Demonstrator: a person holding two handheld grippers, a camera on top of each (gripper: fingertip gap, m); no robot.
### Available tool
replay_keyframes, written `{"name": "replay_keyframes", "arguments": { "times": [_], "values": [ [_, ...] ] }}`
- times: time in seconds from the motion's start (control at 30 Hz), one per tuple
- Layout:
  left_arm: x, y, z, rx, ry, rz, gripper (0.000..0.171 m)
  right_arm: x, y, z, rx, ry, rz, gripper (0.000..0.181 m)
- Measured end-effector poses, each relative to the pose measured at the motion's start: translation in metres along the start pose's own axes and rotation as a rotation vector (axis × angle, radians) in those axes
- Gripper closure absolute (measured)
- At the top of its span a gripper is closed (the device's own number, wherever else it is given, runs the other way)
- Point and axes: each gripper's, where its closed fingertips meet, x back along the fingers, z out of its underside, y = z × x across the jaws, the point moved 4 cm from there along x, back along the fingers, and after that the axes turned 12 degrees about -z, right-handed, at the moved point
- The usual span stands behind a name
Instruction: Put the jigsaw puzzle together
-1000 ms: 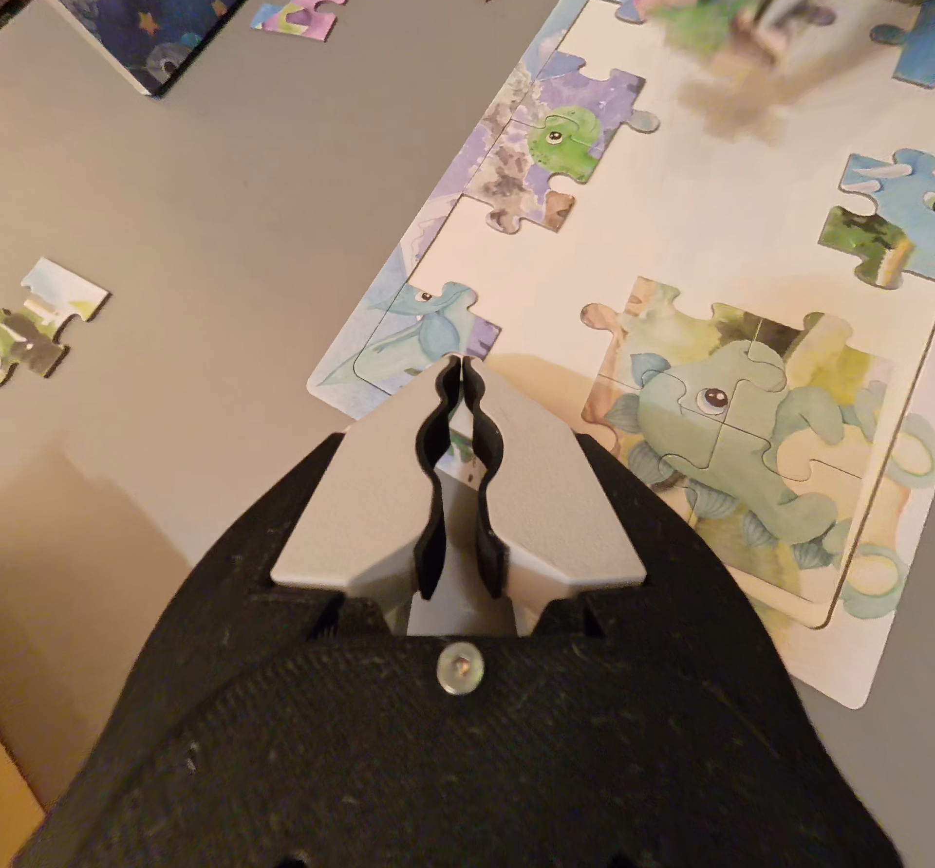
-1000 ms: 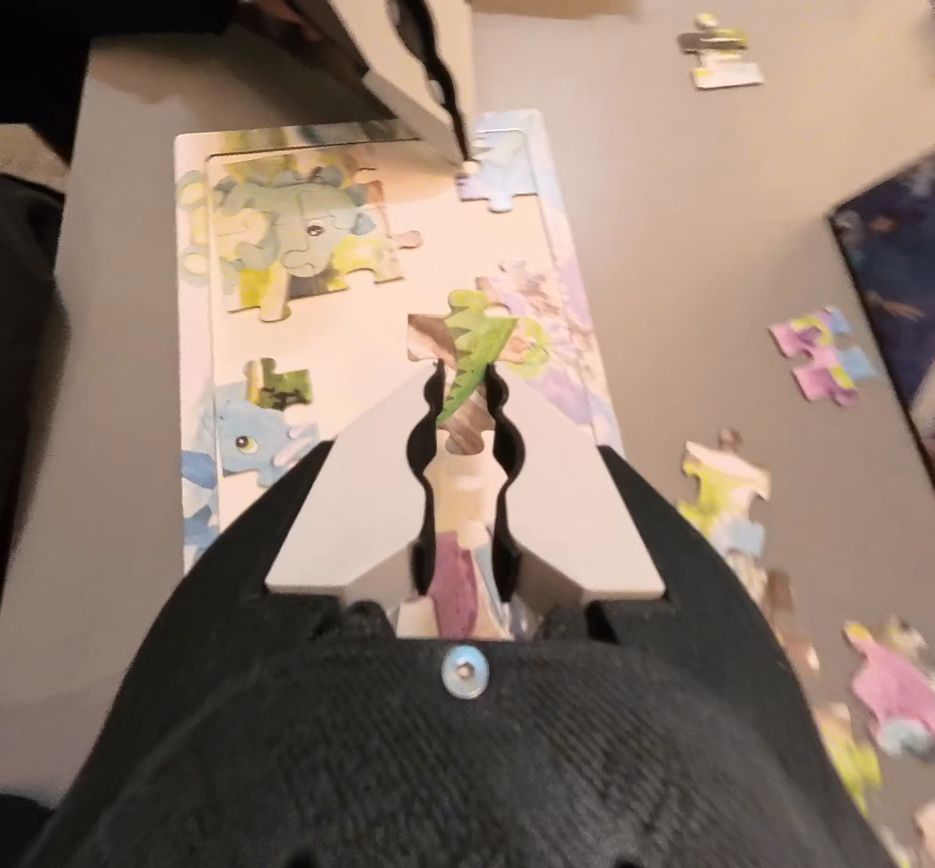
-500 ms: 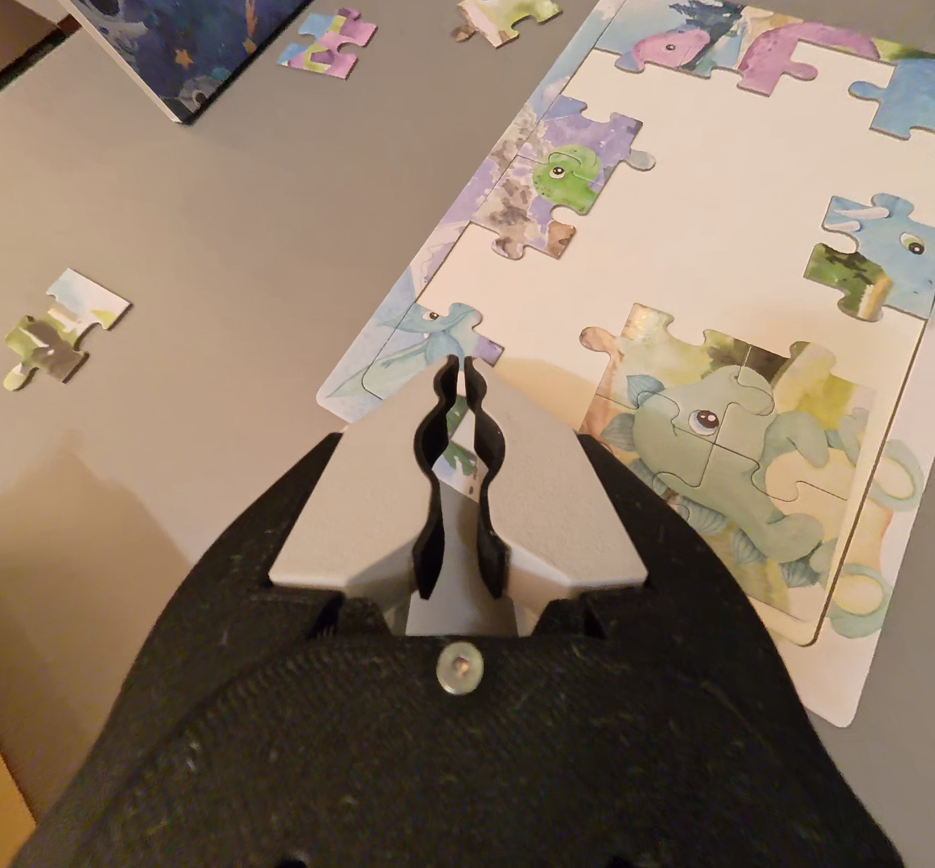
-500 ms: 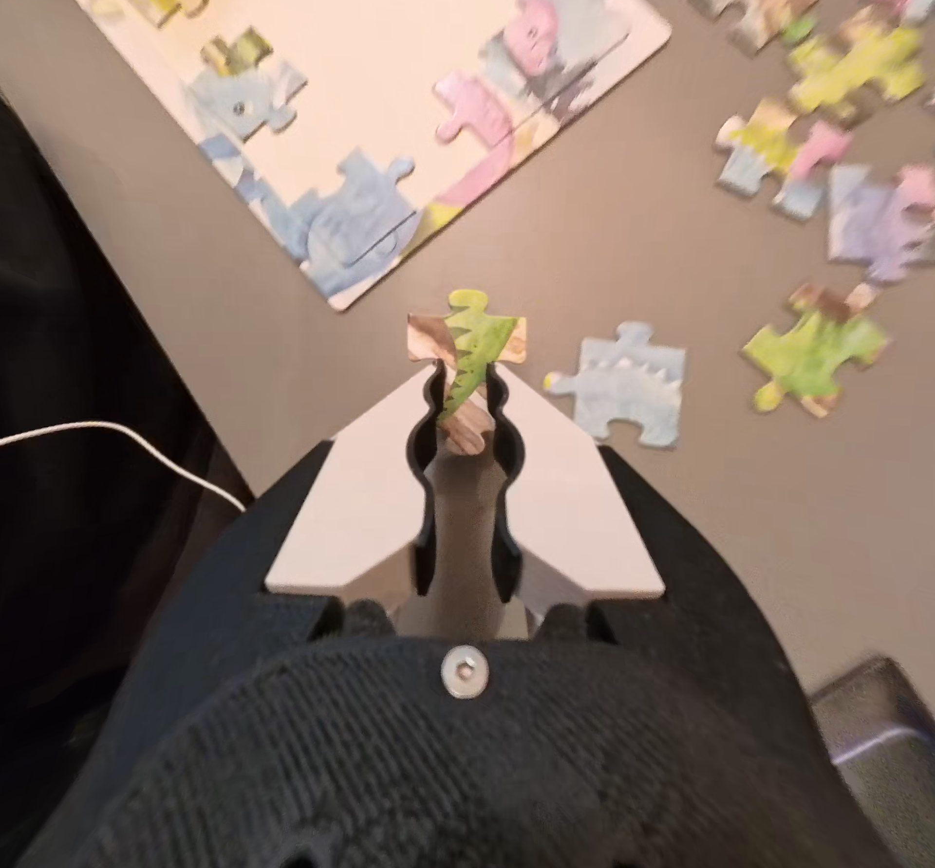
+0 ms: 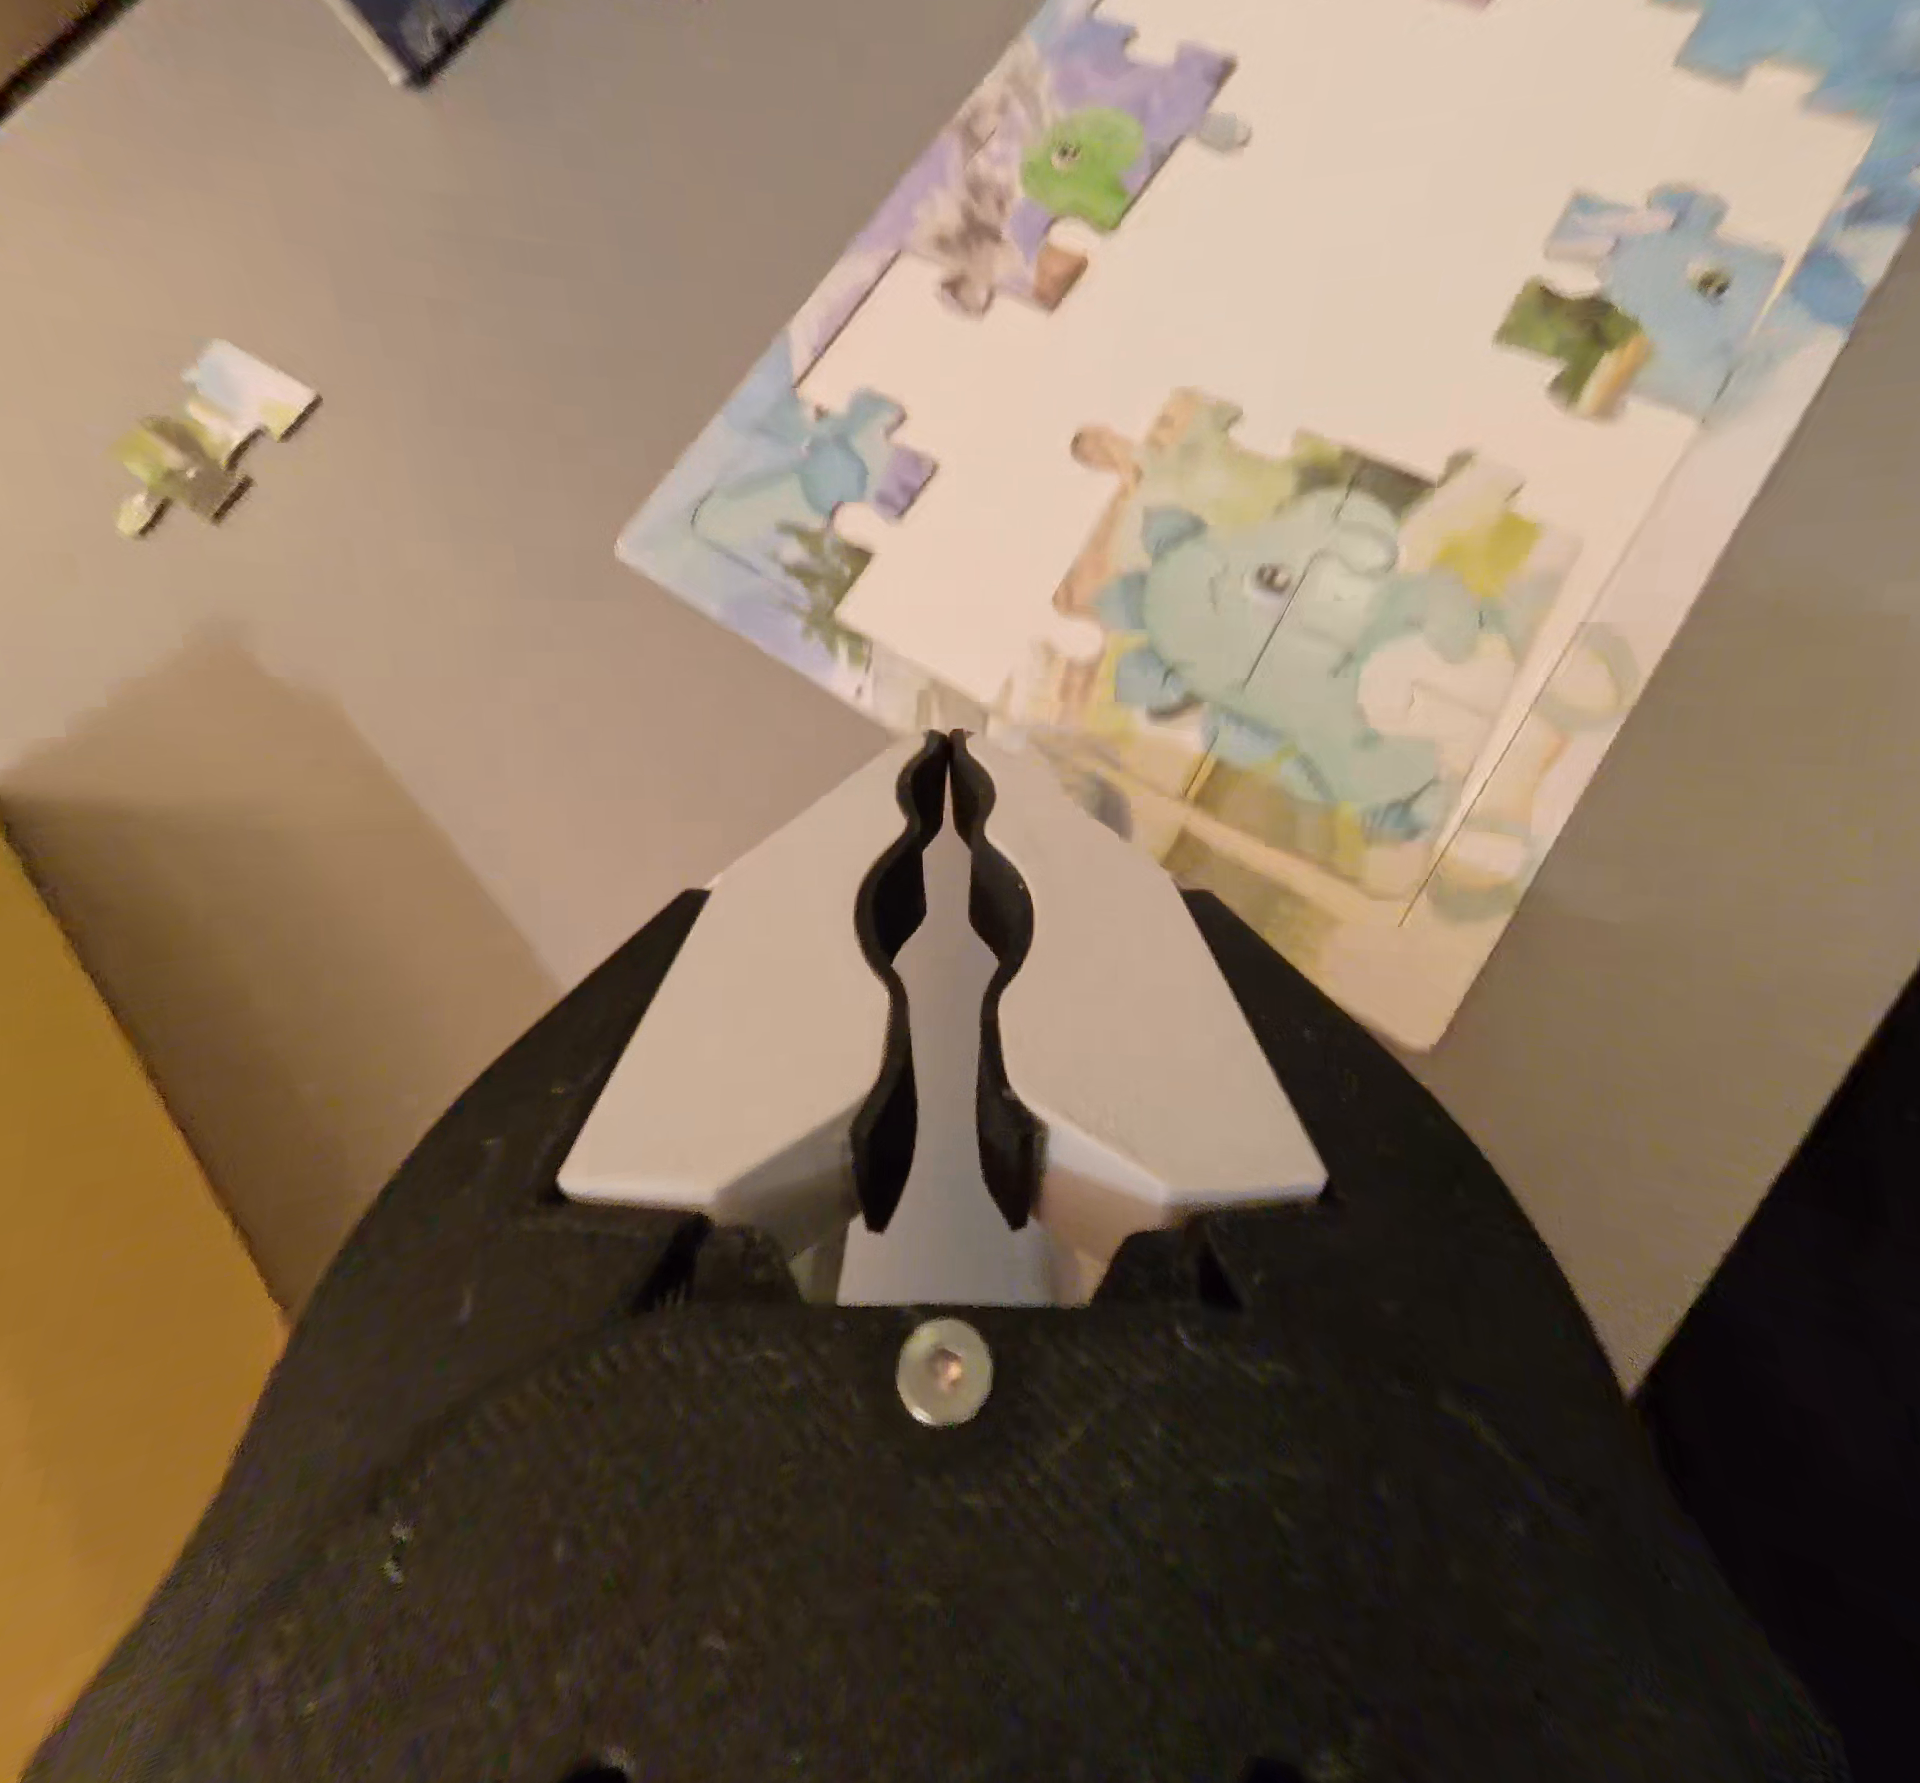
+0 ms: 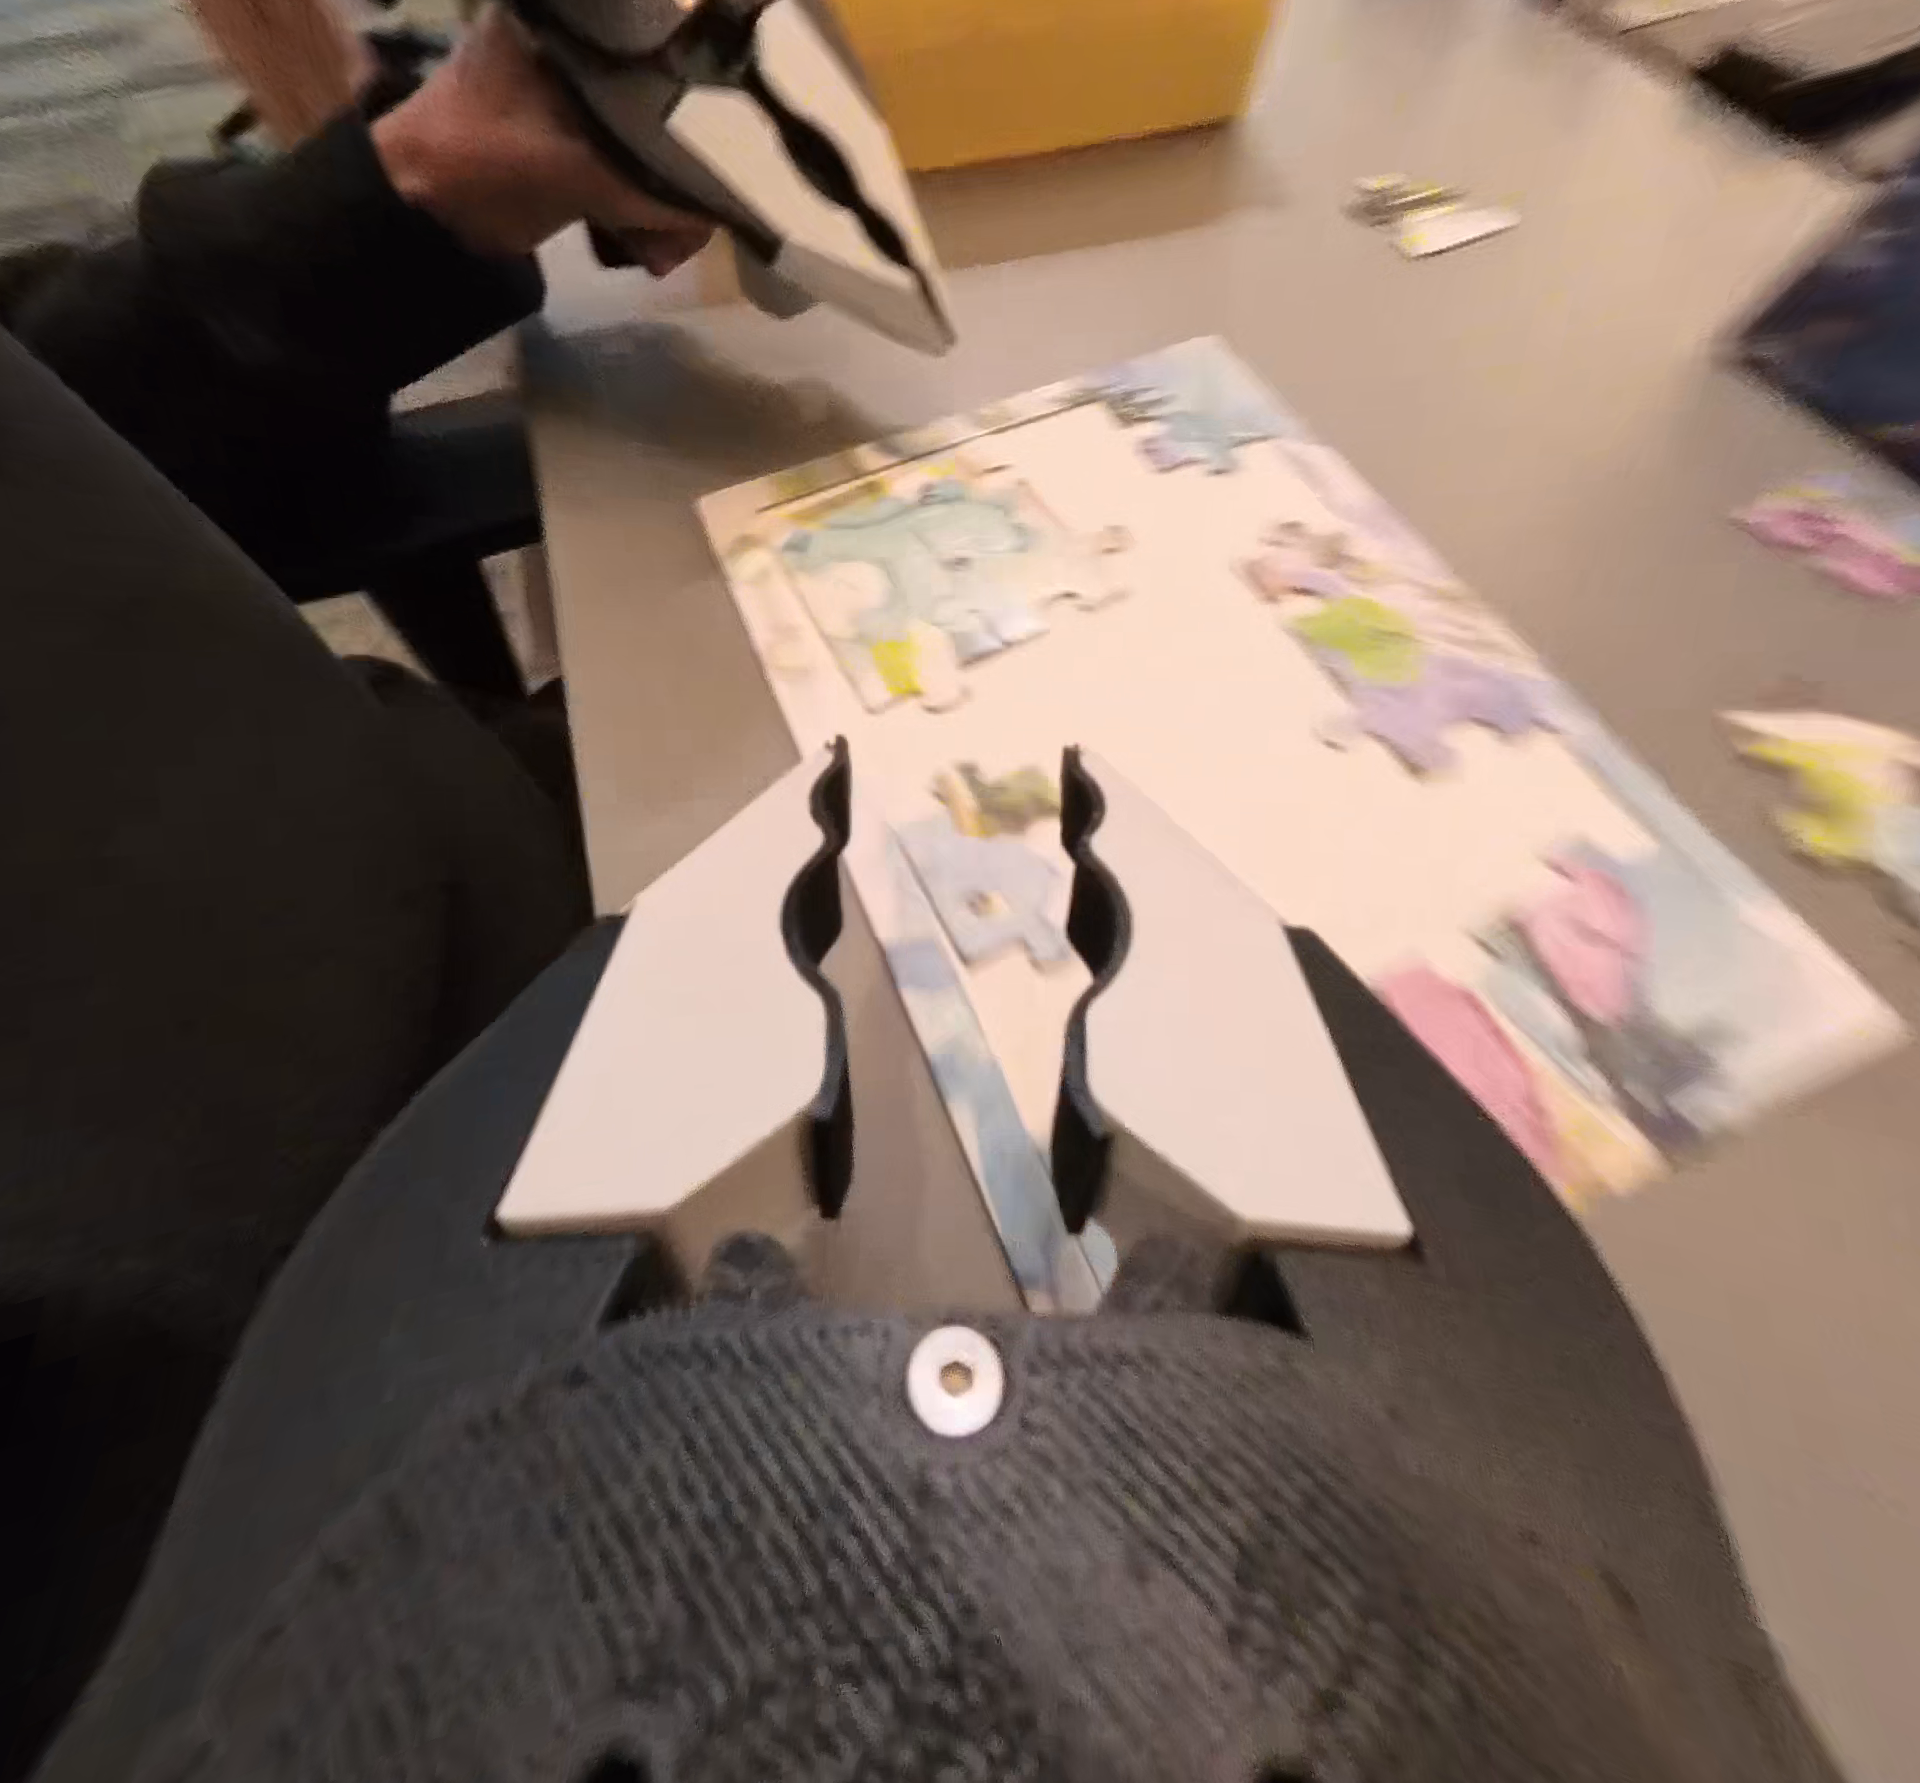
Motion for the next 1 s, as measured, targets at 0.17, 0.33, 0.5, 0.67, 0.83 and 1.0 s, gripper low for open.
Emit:
{"name": "replay_keyframes", "arguments": {
  "times": [0.17, 0.33, 0.5, 0.67, 0.83, 1.0],
  "values": [
    [0.017, -0.009, 0.029, 0.045, 0.052, 0.055, 0.171, -0.085, 0.002, 0.016, 0.033, 0.269, -0.066, 0.115],
    [0.020, -0.034, 0.036, 0.077, 0.039, 0.167, 0.171, -0.098, -0.001, 0.012, -0.014, 0.289, -0.108, 0.114],
    [0.015, -0.030, 0.033, 0.022, 0.037, 0.044, 0.171, -0.106, 0.001, 0.009, 0.015, 0.305, -0.120, 0.124],
    [0.015, -0.029, 0.033, 0.046, 0.038, 0.076, 0.171, -0.106, 0.004, 0.007, -0.018, 0.299, -0.146, 0.135],
    [0.015, -0.029, 0.033, 0.041, 0.035, 0.084, 0.171, -0.107, 0.005, 0.007, -0.018, 0.292, -0.140, 0.132],
    [0.014, -0.029, 0.033, 0.039, 0.037, 0.086, 0.171, -0.105, 0.004, 0.007, -0.006, 0.288, -0.137, 0.133]
  ]
}}
